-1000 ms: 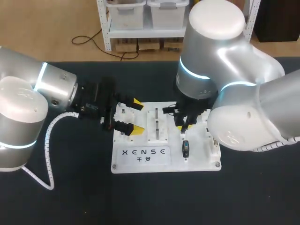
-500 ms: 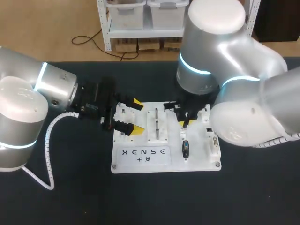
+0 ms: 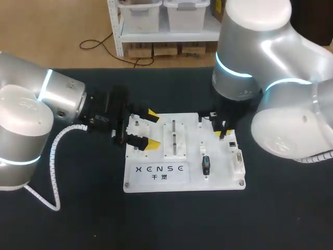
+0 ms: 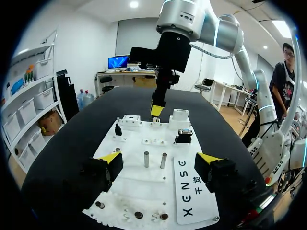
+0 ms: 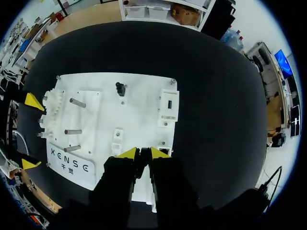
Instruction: Insert the Ethernet cable into its matching sockets.
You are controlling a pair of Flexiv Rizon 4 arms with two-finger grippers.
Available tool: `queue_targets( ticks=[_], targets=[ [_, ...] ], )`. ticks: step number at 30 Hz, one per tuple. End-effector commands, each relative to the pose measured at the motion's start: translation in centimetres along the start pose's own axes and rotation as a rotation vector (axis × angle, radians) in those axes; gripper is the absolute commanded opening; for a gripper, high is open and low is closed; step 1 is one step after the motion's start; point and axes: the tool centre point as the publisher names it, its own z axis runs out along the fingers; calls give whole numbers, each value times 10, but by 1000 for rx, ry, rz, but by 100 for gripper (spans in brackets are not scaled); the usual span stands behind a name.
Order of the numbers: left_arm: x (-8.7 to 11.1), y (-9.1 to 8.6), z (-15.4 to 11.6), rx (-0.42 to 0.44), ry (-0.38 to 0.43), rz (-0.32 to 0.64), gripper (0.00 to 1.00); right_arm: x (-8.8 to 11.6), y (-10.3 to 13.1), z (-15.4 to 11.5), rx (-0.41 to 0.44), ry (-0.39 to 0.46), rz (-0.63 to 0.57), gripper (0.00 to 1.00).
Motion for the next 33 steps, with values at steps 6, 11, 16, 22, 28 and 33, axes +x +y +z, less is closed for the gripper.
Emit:
queue_targets(
  ticks=[6, 11, 16, 22, 28, 33],
  targets=[
    [2, 0, 0, 0, -5, 3, 100, 9, -23, 1, 11, -11, 31, 0],
    [2, 0, 0, 0, -5, 3, 100, 8, -29, 4, 16, -15, 43, 0],
    [2, 0, 0, 0, -5, 3, 100, 6, -31, 6, 17, -16, 49, 0],
    [2, 0, 0, 0, -5, 3, 100, 7, -31, 6, 14, -11, 44, 0],
    [2, 0, 0, 0, -5, 3, 100, 8, -29, 7, 9, -6, 38, 0],
    [2, 0, 0, 0, -5, 3, 100, 8, -29, 9, 8, -3, 35, 0]
  ],
)
